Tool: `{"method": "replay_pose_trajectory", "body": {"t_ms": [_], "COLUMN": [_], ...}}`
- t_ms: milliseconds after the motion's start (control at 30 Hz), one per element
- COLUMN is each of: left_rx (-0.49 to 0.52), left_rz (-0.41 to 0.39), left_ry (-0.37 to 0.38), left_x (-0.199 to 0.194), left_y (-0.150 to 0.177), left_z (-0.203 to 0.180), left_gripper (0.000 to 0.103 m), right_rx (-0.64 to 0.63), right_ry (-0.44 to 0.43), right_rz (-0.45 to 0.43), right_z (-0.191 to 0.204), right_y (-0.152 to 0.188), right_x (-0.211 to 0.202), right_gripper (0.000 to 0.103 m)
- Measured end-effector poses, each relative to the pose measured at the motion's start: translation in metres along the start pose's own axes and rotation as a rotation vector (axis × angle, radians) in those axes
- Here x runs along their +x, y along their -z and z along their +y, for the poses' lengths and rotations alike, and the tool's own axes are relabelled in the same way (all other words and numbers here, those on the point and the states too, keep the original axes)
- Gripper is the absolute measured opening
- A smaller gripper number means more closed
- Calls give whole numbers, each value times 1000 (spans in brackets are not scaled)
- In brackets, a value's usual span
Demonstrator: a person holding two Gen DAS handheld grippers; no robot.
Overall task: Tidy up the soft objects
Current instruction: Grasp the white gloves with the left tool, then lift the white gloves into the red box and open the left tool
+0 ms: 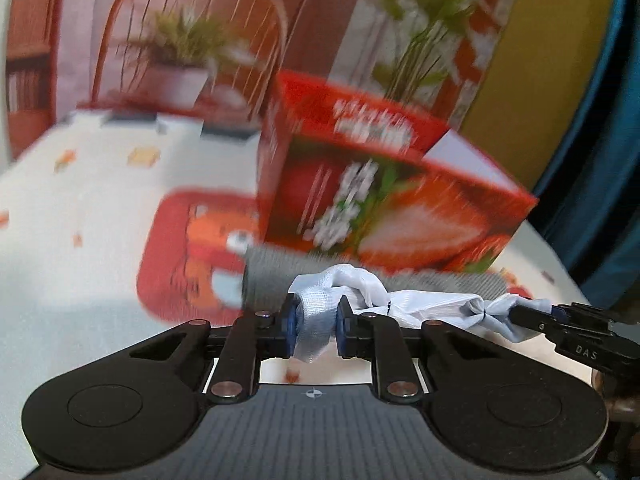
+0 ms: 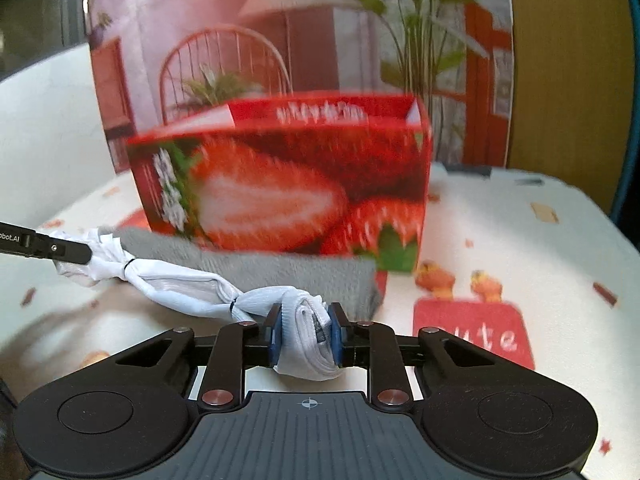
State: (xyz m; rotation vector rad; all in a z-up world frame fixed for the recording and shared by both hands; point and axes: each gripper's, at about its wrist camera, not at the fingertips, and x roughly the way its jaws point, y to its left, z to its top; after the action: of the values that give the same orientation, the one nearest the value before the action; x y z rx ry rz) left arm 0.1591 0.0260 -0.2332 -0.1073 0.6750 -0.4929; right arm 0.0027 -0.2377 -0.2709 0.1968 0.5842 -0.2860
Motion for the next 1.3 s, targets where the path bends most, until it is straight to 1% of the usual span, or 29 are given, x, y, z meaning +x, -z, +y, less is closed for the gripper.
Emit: {"method": "replay_pose_trajectory", "body": {"t_ms": [133,233,367,467,600,733,900,1067,1167,1233,1300], "left_rx": [62,96,120,127,130,144,177,218,217,228,241], "left_rz": [-95,-155,-197,-205,-164,-102,-37,18,41,54,68], "left_ry": [17,23,37,50,71,76,74,51,41,38,36], "left_x": [-24,-35,-31,-21,2,29,60,85,94,100,104], "left_y": [-26,-45,-76,-95,-113,-122,-132,-139,-138,-137,-136], "left_z": [-11,-20,-31,-38,-44,-44,-45,-48,-46,-46,-49], "left_gripper": [20,20,20,20,20,20,20,21,21,21,21], "right_rx": [18,20,3,-20,-52,-85,-132,-161,-148,-143,-139], "right_ry": [-15,-23,-22,-1,28,43,39,43,41,38,39], "right_rz": [-87,-162,-237,-262,-237,-196,-148,-115,-114,-113,-112], "right_z": [-3,-4,-7,-13,-18,-24,-25,-21,-20,-19,-18], "right_y": [-23,-45,-81,-106,-134,-148,-153,-154,-152,-148,-143], "right_x": [-18,-31,-36,-30,-12,10,33,54,56,55,52], "right_gripper": [21,21,21,21,21,21,21,21,21,27,28]}}
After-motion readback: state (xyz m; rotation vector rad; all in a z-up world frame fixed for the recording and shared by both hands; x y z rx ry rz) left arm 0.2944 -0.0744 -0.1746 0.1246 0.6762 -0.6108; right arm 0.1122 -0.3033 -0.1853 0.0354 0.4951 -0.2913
